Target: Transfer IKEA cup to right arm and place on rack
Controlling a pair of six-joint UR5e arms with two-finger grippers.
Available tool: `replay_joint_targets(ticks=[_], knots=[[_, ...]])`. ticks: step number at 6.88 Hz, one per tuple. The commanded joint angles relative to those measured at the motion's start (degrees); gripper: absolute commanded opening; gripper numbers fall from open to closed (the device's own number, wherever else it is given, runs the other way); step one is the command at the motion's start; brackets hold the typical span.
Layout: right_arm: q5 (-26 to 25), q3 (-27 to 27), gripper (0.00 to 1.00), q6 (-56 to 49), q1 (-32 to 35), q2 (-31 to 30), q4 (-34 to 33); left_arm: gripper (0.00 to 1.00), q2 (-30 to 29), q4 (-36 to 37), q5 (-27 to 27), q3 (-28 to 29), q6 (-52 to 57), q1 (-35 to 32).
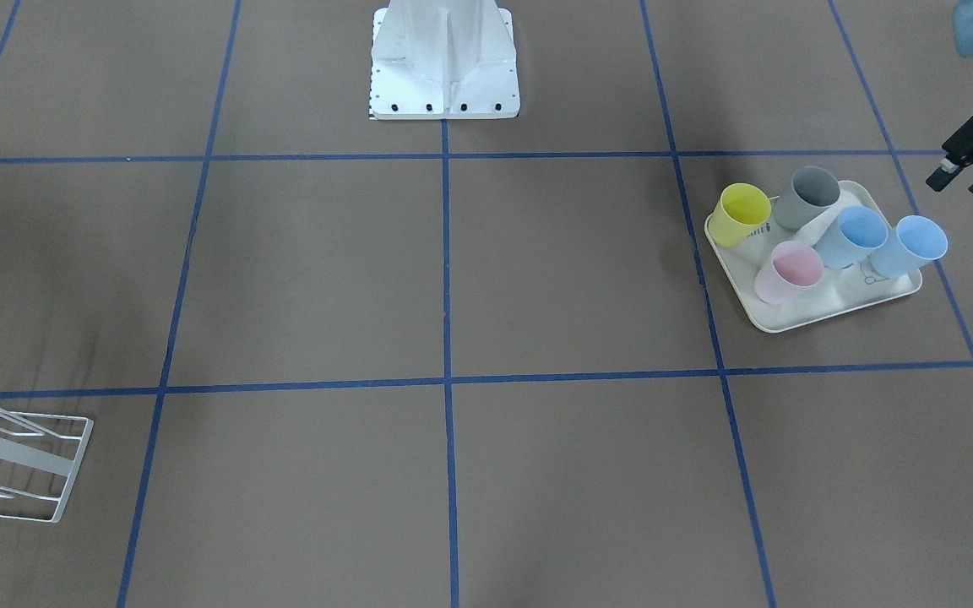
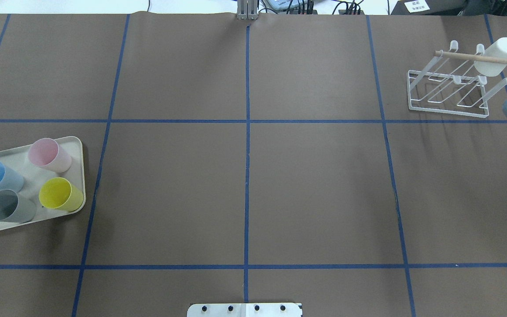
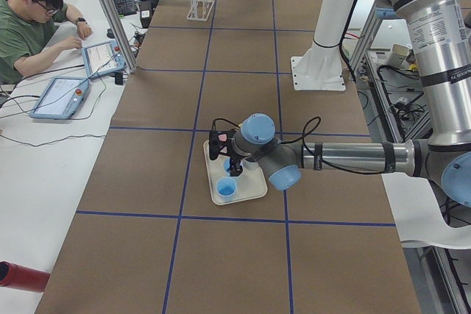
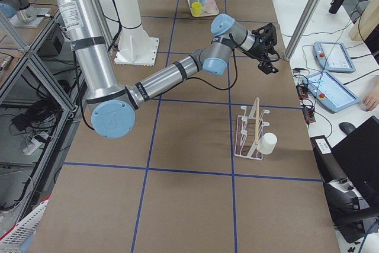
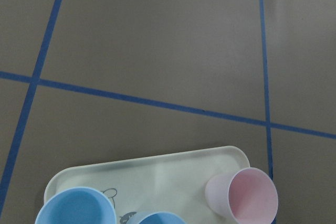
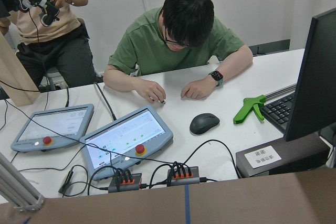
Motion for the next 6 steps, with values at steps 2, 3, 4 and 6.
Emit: replay_joint_targets(ticks=[2,3,4,6], knots=[[0.37,0.54,0.99,5.56,-2.01,0.07,0.20,0.99,9.30,4.93,9.95,-11.18,0.25,8.07],[0.37,0.46,0.99,5.74,-2.27,0.07,0.20,0.99,9.51,7.68,9.96,-12.44,0.25,8.80],[0.37,0.19,0.99,5.83,-2.54,0.07,0.38,0.99,10.29,10.66,10.22,-12.37,0.33,10.54],[0.28,0.54,0.99,6.27,-2.72,0.42,0.38,0.99,7.69,18.47,9.27,-11.85,0.16,12.23]])
